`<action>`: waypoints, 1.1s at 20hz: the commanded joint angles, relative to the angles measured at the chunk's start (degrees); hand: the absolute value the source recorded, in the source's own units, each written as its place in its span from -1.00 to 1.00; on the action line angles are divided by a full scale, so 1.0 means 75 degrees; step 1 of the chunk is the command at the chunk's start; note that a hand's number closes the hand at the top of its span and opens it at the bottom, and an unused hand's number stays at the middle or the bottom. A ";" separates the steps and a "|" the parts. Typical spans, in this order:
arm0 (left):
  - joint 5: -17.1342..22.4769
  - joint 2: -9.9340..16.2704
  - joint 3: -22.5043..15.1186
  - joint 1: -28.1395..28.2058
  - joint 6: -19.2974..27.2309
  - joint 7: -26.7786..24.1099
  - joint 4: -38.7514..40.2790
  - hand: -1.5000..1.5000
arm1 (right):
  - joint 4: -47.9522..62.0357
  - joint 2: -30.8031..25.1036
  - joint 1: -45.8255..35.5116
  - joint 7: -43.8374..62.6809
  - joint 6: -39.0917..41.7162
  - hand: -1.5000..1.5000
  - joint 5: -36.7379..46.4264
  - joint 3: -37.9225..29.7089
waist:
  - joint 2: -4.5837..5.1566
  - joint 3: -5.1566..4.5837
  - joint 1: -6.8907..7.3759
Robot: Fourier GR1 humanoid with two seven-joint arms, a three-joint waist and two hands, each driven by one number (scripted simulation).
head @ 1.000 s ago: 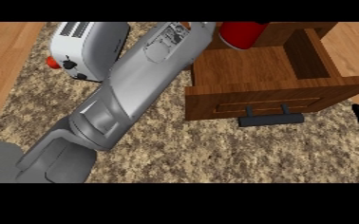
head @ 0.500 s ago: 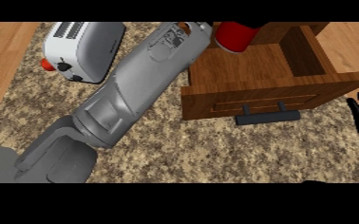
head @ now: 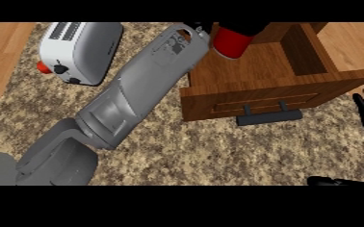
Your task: Pick up the can, place it into the drawer and close the drawer
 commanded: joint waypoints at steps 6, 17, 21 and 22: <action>0.0240 0.0000 -0.0666 0.0449 0.0519 -0.0198 0.0078 -1.00 | -0.0219 -0.0017 -0.0051 0.0112 0.0009 -1.00 -0.0011 0.0084 | 0.0000 -0.0001 -0.0136; 0.0723 0.0000 -0.0703 0.0379 0.1164 -0.0463 0.0132 -1.00 | -0.0038 0.0005 -0.0287 -0.0047 -0.0027 -1.00 0.0016 0.0114 | 0.0077 0.0001 -0.0319; 0.0926 0.0000 -0.0786 0.0536 0.1213 -0.0470 -0.0042 -1.00 | -0.0343 -0.0347 -0.0167 -0.0196 0.0050 -1.00 0.0455 -0.0042 | 0.0009 -0.0008 -0.0140; 0.0993 0.0000 -0.0534 0.0499 0.1086 -0.0731 0.0150 -1.00 | -0.0378 -0.0462 -0.0266 -0.0398 0.0028 -1.00 0.0834 0.0003 | 0.0036 -0.0014 -0.0049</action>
